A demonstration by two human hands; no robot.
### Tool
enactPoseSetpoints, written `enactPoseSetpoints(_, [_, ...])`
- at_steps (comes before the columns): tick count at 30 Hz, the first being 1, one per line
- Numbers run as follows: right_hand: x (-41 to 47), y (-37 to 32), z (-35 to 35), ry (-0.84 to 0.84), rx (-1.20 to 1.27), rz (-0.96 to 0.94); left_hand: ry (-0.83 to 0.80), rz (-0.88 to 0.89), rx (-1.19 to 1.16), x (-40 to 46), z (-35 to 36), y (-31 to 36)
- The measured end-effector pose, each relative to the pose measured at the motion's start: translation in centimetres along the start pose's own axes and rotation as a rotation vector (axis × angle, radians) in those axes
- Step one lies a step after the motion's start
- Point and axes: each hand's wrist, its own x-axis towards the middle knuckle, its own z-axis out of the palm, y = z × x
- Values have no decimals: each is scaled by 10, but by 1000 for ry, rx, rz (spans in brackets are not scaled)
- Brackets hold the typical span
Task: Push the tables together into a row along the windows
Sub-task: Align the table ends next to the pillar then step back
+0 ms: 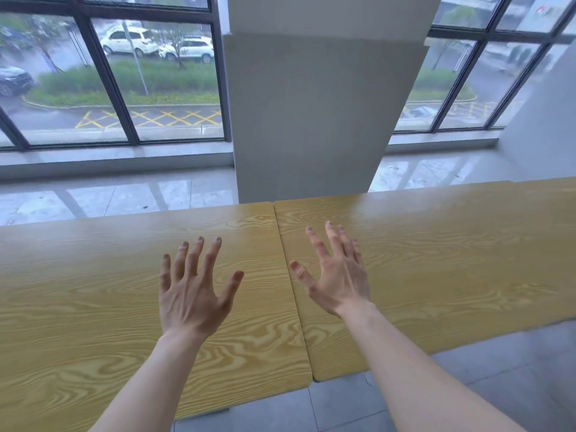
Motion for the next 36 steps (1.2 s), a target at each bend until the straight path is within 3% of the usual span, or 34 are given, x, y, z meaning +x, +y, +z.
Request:
enactPoseSetpoints(6, [-30, 49, -50, 35, 17, 29, 18, 65, -10, -8, -18, 73])
enactPoseSetpoints(11, [-66, 133, -100, 66, 8, 73, 39, 134, -34, -18, -17, 174])
enactPoseSetpoints(24, [-203, 462, -251, 198, -79, 337, 7, 446, -180, -56, 44, 558])
enactPoseSetpoints(36, [-237, 752, -300, 223, -136, 651, -108, 679, -306, -19, 179, 874])
